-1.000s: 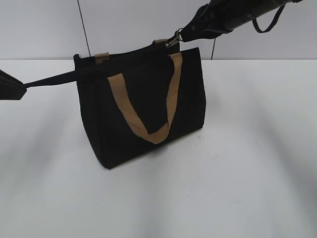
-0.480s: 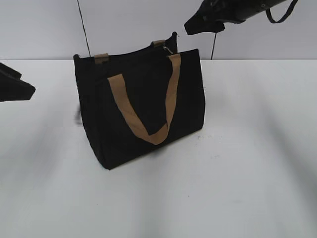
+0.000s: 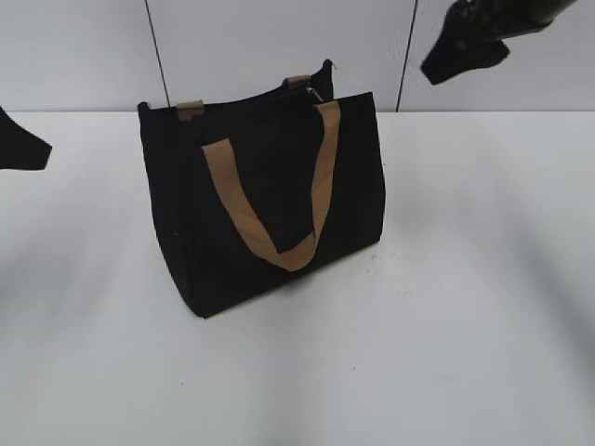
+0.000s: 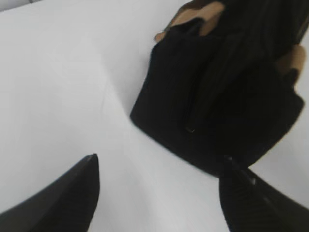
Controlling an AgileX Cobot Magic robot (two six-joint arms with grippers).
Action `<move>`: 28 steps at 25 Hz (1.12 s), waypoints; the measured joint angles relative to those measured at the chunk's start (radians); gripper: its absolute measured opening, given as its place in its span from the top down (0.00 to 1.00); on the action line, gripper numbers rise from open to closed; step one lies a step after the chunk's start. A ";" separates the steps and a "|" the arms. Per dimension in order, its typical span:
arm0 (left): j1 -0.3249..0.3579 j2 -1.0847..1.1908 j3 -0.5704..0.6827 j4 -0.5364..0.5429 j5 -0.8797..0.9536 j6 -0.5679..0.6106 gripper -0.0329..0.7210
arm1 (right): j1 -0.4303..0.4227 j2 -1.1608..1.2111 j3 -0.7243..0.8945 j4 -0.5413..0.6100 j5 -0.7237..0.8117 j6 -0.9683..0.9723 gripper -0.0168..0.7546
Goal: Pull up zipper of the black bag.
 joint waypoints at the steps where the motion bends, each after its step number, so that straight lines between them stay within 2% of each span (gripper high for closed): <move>1: 0.000 0.001 -0.012 0.061 0.002 -0.080 0.19 | 0.000 -0.009 0.000 -0.077 0.019 0.065 0.34; 4: 0.000 0.003 -0.068 0.279 0.042 -0.299 0.20 | 0.000 -0.038 0.000 -0.269 0.085 0.267 0.34; 6: 0.000 0.006 -0.112 0.386 0.083 -0.435 0.21 | 0.000 -0.056 0.000 -0.373 0.136 0.392 0.34; 8: 0.001 0.006 -0.156 0.465 0.131 -0.566 0.22 | -0.002 -0.075 0.000 -0.444 0.192 0.504 0.35; 10: 0.001 0.006 -0.187 0.514 0.175 -0.644 0.24 | -0.010 -0.092 0.000 -0.471 0.254 0.581 0.34; 14: 0.001 0.006 -0.203 0.536 0.253 -0.690 0.27 | -0.076 -0.131 0.000 -0.455 0.340 0.665 0.34; 19: 0.001 0.006 -0.203 0.536 0.348 -0.699 0.27 | -0.171 -0.226 0.032 -0.385 0.349 0.664 0.34; 22: 0.001 -0.010 -0.195 0.526 0.377 -0.700 0.27 | -0.177 -0.330 0.139 -0.370 0.349 0.650 0.34; 28: 0.001 -0.183 -0.068 0.490 0.376 -0.701 0.31 | -0.177 -0.608 0.471 -0.332 0.288 0.644 0.34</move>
